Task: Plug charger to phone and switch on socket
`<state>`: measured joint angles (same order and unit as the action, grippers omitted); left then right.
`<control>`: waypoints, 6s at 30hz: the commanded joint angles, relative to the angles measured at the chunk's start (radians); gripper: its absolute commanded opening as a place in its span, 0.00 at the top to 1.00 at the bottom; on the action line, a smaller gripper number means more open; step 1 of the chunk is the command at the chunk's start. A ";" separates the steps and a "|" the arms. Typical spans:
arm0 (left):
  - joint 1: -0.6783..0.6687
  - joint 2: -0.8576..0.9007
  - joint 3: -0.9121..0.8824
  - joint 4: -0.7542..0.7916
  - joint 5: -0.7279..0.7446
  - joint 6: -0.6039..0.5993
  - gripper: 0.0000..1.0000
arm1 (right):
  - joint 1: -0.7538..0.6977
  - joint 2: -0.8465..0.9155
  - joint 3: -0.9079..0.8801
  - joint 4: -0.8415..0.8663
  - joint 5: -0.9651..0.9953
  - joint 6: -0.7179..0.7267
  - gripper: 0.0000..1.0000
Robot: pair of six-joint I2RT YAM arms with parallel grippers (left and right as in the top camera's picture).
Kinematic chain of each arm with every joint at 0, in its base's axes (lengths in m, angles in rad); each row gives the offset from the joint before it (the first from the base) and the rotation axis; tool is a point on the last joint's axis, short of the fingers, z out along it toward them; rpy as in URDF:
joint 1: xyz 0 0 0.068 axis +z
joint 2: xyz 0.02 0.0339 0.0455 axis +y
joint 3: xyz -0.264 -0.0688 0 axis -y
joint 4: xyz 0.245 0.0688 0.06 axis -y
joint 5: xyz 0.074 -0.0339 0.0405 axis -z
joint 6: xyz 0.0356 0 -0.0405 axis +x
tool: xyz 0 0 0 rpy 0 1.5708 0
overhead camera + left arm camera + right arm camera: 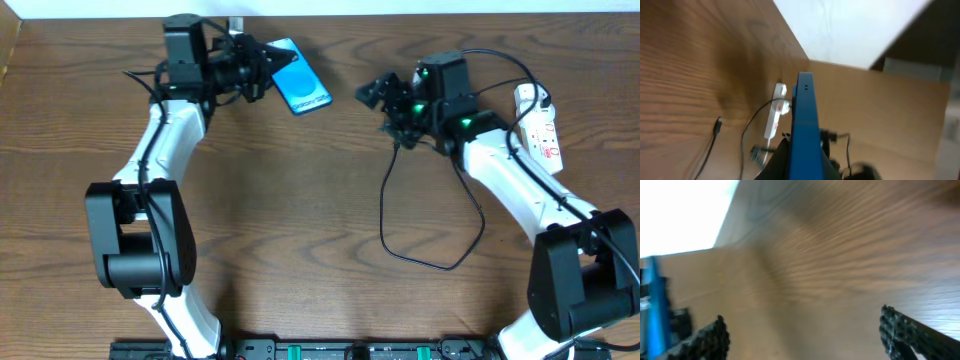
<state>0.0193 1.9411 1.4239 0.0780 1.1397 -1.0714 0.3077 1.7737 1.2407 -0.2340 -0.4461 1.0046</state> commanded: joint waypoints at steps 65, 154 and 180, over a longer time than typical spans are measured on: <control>0.055 -0.019 -0.021 -0.051 0.203 0.242 0.93 | 0.048 0.414 0.446 -0.727 0.323 -0.399 0.62; 0.059 -0.019 -0.021 0.533 0.164 -0.224 0.93 | 0.251 0.027 0.446 -0.609 -0.167 -0.780 0.99; 0.057 -0.018 -0.021 0.533 0.227 -0.206 0.93 | 0.251 0.027 0.446 -0.562 -0.159 -0.745 0.99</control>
<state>0.0723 1.9411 1.3888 0.6006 1.3376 -1.2823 0.5541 1.7962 1.6875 -0.7982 -0.5949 0.2474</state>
